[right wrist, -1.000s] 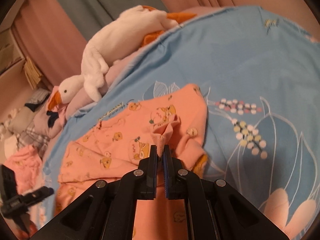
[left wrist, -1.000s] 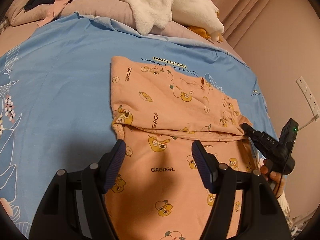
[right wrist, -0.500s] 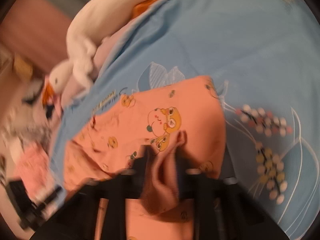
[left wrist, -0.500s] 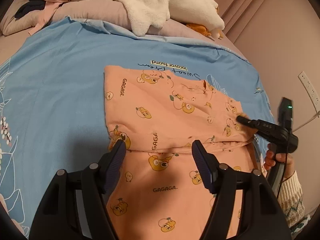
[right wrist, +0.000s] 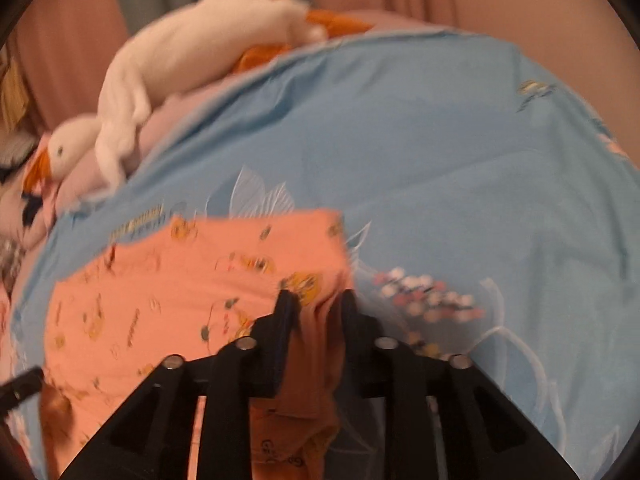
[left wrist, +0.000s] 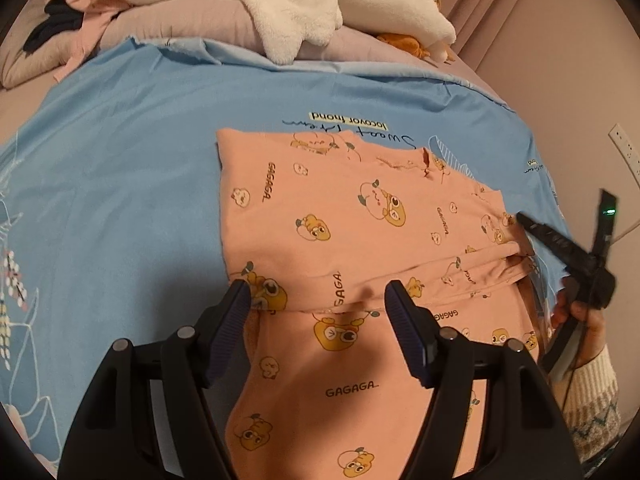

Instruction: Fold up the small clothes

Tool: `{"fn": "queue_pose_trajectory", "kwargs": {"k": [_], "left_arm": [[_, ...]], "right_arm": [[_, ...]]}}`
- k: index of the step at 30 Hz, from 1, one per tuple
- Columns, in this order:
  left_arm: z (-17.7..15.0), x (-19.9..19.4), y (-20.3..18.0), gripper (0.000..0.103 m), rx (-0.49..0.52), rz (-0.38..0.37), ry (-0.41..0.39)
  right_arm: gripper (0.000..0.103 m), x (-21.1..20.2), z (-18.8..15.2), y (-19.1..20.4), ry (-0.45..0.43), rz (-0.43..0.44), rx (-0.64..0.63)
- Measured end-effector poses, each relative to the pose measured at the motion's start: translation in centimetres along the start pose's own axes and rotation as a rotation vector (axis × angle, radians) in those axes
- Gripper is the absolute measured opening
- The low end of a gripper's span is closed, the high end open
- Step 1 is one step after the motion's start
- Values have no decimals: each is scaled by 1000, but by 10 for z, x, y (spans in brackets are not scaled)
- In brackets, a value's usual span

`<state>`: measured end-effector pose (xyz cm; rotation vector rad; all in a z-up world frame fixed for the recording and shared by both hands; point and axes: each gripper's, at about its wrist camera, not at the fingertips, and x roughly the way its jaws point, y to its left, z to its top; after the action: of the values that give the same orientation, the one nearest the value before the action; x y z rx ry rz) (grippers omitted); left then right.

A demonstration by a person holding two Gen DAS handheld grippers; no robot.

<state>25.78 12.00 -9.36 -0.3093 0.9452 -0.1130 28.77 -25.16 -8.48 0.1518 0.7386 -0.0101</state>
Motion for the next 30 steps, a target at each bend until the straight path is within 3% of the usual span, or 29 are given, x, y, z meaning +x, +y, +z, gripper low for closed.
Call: {"fn": "queue_pose_trajectory", "kwargs": {"k": [2, 4, 6, 9, 11, 13, 18, 22, 30], "left_arm": [[-1, 3, 2, 70, 4, 9, 8], [-2, 7, 5, 70, -8, 9, 18], [-6, 10, 9, 70, -23, 17, 31], [-14, 8, 17, 70, -50, 22, 58], [-23, -2, 20, 70, -54, 31, 57], [-33, -11, 22, 70, -62, 31, 57], [-69, -36, 25, 70, -87, -21, 85], [-102, -55, 25, 70, -120, -95, 125], [-147, -80, 25, 70, -173, -174, 132]], "right_arm": [[26, -17, 2, -3, -69, 16, 2], [26, -29, 0, -2, -90, 110, -27], [25, -23, -8, 4, -14, 125, -101], [24, -7, -25, -2, 98, 40, -176], [25, -14, -30, -14, 101, 48, -127], [25, -34, -33, -27, 77, 111, -54], [47, -69, -66, -23, 115, 145, -70], [48, -95, -95, -24, 165, 174, -66], [48, -121, -131, -45, 240, 193, -17]]}}
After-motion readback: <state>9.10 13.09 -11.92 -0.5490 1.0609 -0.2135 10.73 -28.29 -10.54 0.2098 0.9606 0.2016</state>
